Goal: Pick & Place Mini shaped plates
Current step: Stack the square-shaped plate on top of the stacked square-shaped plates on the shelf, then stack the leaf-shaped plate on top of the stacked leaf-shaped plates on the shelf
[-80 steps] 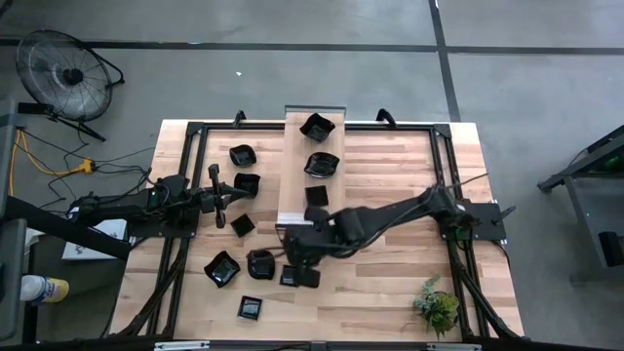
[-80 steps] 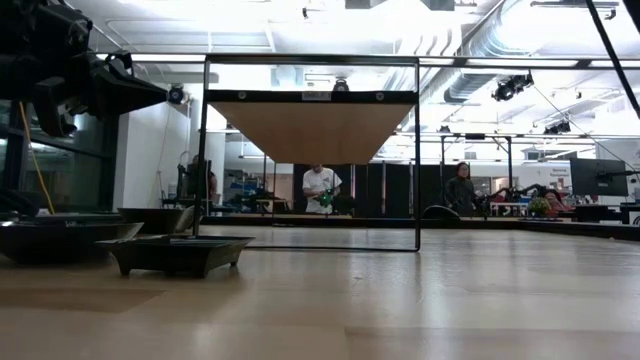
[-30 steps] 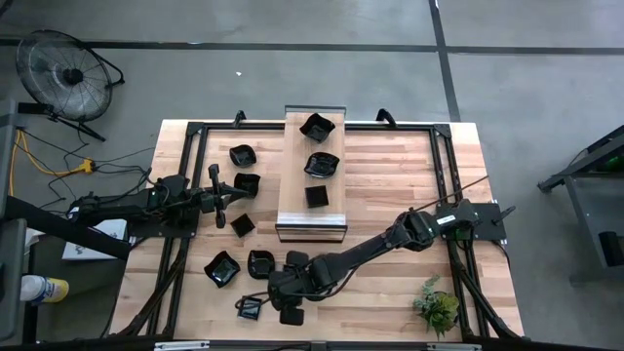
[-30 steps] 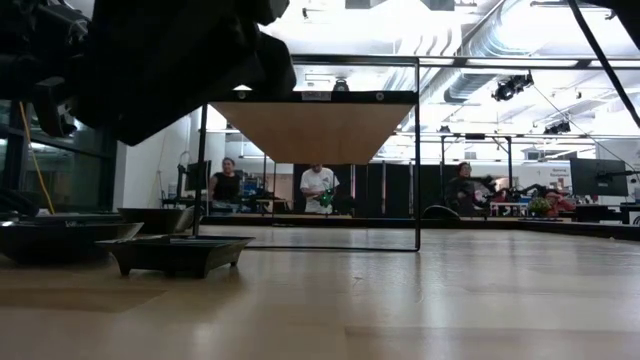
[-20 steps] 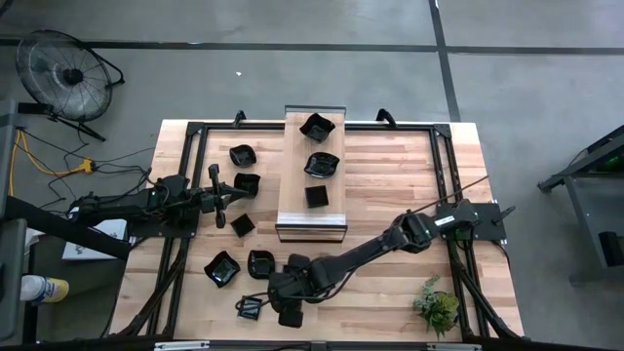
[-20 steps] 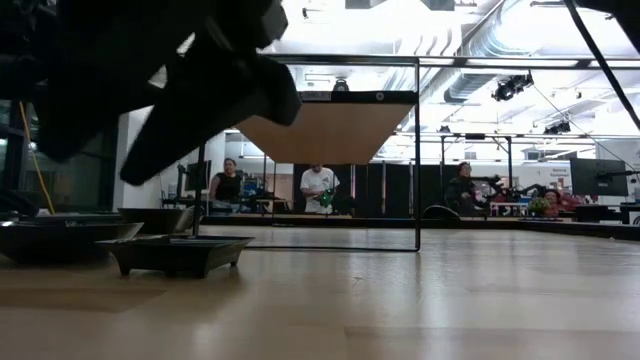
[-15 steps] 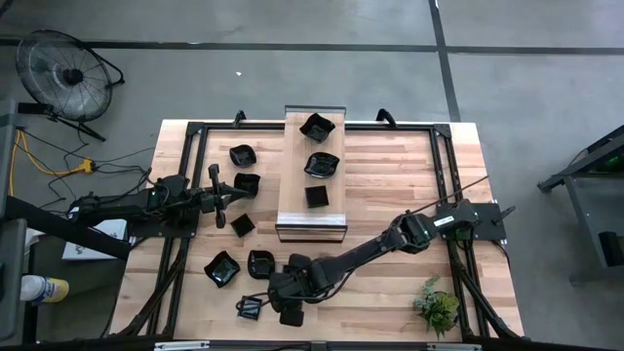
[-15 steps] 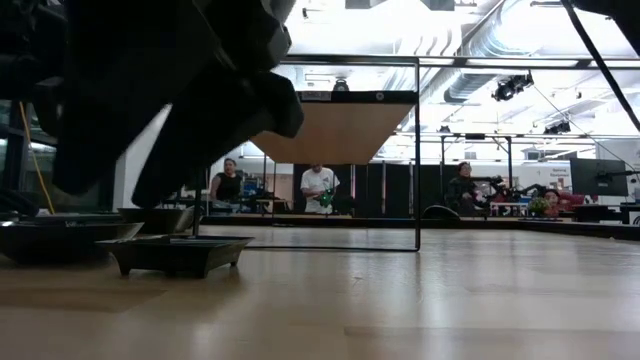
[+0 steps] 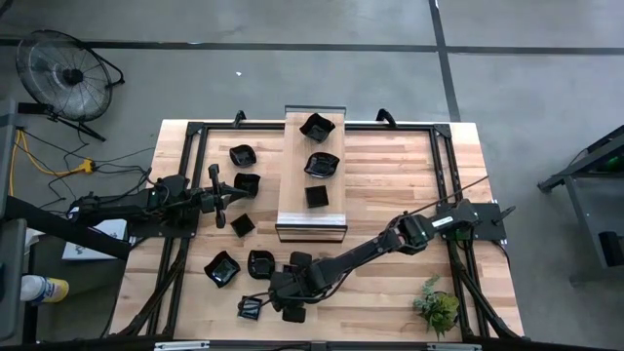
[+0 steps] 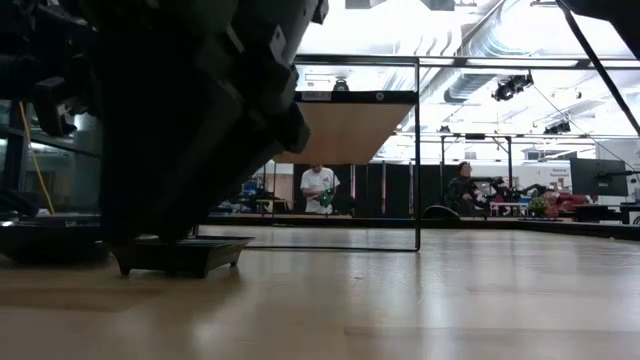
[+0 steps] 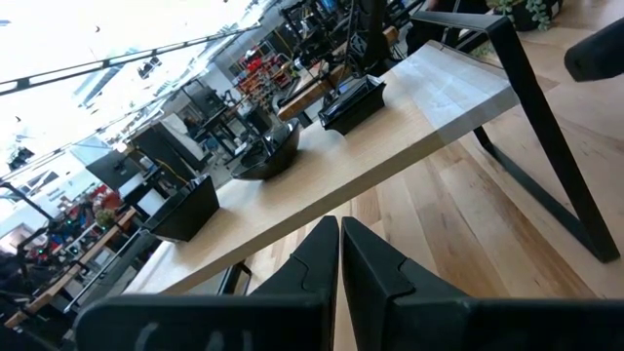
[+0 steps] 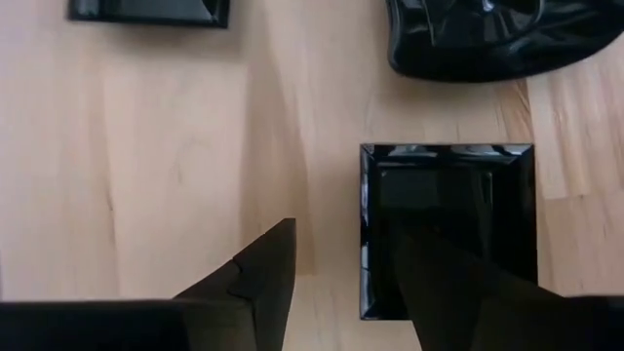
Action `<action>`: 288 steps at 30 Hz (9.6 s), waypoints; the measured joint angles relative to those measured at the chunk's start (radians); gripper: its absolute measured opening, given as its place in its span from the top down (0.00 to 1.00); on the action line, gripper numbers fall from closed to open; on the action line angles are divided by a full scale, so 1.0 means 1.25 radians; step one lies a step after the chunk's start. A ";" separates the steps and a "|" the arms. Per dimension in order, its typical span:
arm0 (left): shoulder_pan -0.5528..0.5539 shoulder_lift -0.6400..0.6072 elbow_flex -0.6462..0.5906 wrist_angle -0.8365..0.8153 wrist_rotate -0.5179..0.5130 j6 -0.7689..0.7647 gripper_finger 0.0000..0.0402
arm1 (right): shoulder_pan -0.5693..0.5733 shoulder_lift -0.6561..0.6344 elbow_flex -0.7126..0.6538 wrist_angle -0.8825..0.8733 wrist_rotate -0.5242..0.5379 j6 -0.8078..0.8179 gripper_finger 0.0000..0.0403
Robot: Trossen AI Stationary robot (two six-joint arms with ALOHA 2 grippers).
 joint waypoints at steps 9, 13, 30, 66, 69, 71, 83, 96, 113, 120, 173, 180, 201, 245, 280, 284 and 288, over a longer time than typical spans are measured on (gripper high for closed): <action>0.000 0.000 0.000 0.000 0.000 0.000 0.97 | -0.007 0.013 0.000 -0.003 -0.003 -0.016 0.65; 0.000 0.000 0.000 0.000 0.000 0.000 0.97 | -0.010 0.012 0.000 -0.011 0.000 -0.015 0.68; 0.000 0.000 0.000 0.000 0.000 0.000 0.97 | -0.011 0.011 0.000 -0.014 -0.002 -0.011 0.95; 0.000 0.000 0.000 0.000 0.000 0.000 0.97 | -0.006 -0.092 0.013 -0.037 -0.005 0.039 1.00; 0.000 0.000 0.000 0.000 0.000 0.000 0.97 | 0.001 -0.117 0.013 -0.040 -0.006 0.032 1.00; 0.000 0.000 0.000 0.000 0.000 0.000 0.97 | 0.005 -0.136 0.013 -0.039 -0.005 0.031 1.00; 0.000 0.000 0.000 0.000 0.000 0.000 0.97 | 0.020 -0.243 0.013 -0.042 0.067 0.004 1.00; 0.000 0.000 0.000 0.000 0.000 0.000 0.97 | 0.024 -0.347 0.013 -0.048 0.270 -0.189 1.00; 0.000 0.000 0.000 0.000 0.000 0.000 0.97 | -0.019 -0.446 0.010 -0.411 0.371 -0.287 1.00; 0.000 0.000 0.000 0.000 0.000 0.000 0.97 | -0.067 -0.491 -0.004 -0.516 0.398 -0.263 1.00; 0.000 0.000 0.000 0.000 0.000 0.000 0.97 | -0.178 -0.600 -0.566 0.058 0.318 -0.591 1.00; 0.000 0.000 0.000 0.000 0.000 0.000 0.97 | -0.178 -0.599 -0.566 0.057 0.297 -0.591 1.00; 0.000 0.000 0.000 0.000 0.000 0.000 0.97 | -0.178 -0.599 -0.566 0.051 0.339 -0.592 0.85; 0.000 0.000 0.000 0.000 0.000 0.000 0.97 | -0.108 -0.973 -1.104 0.670 0.277 -0.115 0.97; 0.000 0.000 0.000 0.000 0.000 0.000 0.97 | -0.163 -1.955 -1.825 0.668 0.092 -0.236 1.00; 0.000 0.000 0.000 0.000 0.000 0.000 0.97 | -0.205 -1.966 -1.826 0.663 0.040 -0.291 1.00; 0.000 0.000 0.000 0.000 0.000 0.000 0.97 | -0.254 -1.965 -1.830 0.667 -0.056 -0.311 1.00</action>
